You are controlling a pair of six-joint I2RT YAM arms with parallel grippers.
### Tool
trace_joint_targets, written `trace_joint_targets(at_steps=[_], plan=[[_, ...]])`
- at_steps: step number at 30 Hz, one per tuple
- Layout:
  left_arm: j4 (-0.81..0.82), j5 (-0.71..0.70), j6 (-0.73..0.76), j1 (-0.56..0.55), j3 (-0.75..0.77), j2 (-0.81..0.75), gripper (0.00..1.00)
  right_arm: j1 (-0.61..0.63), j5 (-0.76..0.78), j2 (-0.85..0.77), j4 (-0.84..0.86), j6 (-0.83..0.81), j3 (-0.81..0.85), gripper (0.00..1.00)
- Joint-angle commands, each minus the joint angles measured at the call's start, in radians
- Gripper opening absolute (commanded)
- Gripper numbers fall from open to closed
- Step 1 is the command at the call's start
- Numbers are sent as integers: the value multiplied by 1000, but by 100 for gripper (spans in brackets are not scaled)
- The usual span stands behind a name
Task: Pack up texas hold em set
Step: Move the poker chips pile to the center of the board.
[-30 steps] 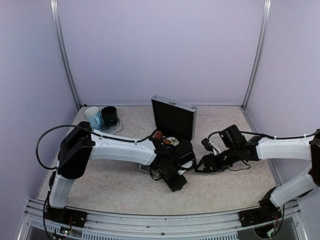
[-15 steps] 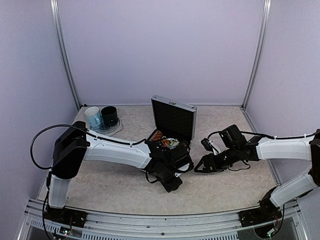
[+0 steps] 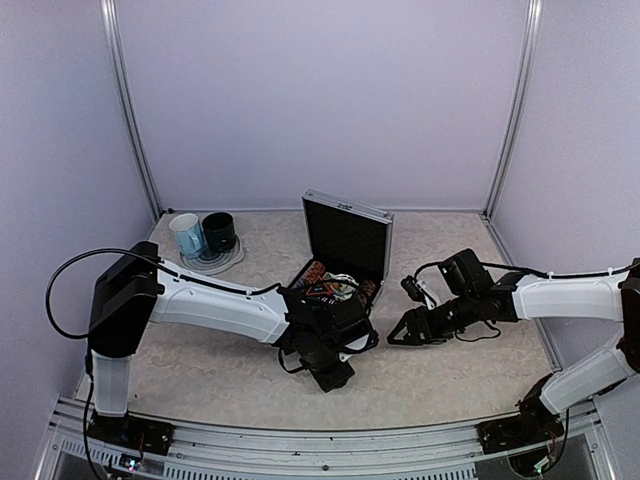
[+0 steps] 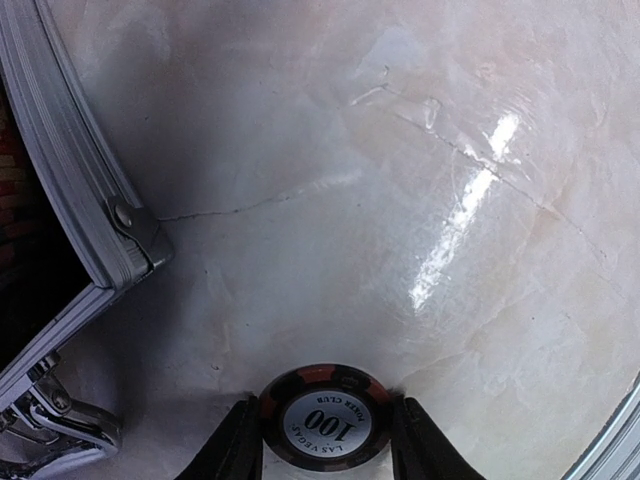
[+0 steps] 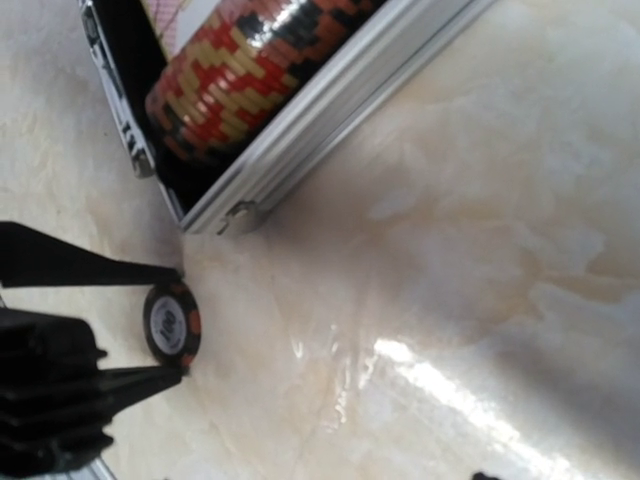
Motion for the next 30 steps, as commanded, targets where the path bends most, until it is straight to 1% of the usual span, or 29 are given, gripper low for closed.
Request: trace_joint_targets(at_steps=[1,15,17,20,21,24,30], plan=[[-33,3,-6,-6,-18,-21,43,-8,-20,6,16,2,0,64],[-23,24,4,-5,19,-73,44,15,-43,41,49,12,-3,63],[-23,25,6,-4,16,-73,48,20,-42,43,50,12,-6,63],[-30,26,11,-1,15,-63,59,20,-43,46,52,12,-6,63],[-37,31,13,1,20,-53,61,19,-45,46,52,12,-5,63],[-59,36,15,4,39,-28,64,21,-45,49,50,11,-1,63],[-86,36,29,9,71,11,64,21,-46,54,49,7,3,63]])
